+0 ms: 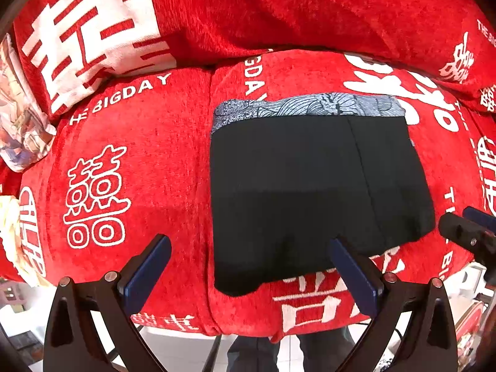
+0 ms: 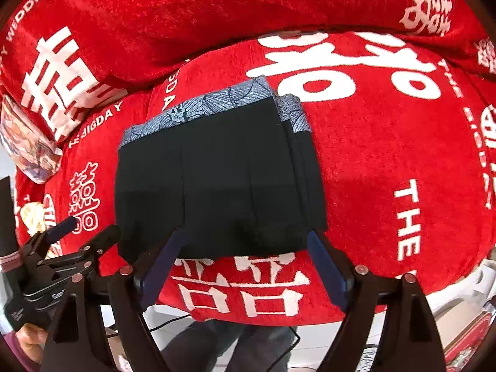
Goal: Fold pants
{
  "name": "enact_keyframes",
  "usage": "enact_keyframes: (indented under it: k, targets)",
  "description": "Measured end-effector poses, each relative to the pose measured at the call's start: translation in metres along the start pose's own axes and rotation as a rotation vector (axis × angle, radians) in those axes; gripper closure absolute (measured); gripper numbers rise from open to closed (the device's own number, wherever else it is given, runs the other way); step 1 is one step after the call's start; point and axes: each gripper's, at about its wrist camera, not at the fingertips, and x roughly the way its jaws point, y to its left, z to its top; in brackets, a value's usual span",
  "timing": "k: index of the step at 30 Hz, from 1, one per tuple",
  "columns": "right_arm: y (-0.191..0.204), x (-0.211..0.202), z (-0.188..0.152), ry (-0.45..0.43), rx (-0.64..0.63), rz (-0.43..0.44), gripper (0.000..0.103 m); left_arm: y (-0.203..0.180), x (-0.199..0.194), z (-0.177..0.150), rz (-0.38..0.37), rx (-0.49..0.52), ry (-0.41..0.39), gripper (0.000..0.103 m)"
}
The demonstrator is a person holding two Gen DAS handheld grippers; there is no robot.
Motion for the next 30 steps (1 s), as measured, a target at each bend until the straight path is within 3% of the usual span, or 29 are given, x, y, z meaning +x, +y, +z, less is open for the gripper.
enact_keyframes:
  k: [2,6,11,21,30]
  targets:
    - [0.005,-0.004,-0.003,-0.010,-0.024,-0.039,0.000,0.000,-0.007,-0.001,0.001,0.002,-0.003,0.000]
    - [0.013,-0.010,-0.010,-0.012,-0.059,-0.092,0.000,0.000,-0.019,-0.004,-0.002,-0.004,-0.006,0.000]
    - [0.015,-0.022,-0.012,0.006,-0.034,-0.087,0.000,-0.002,-0.033,-0.007,0.013,0.008,-0.007,0.000]
    - [0.026,-0.053,-0.018,-0.046,-0.090,-0.188,0.000,-0.002,-0.055,-0.013,0.020,0.007,-0.004,0.000]
    - [0.031,-0.065,-0.021,-0.056,-0.097,-0.206,0.000,-0.006,-0.059,-0.018,0.030,0.014,0.017,0.000]
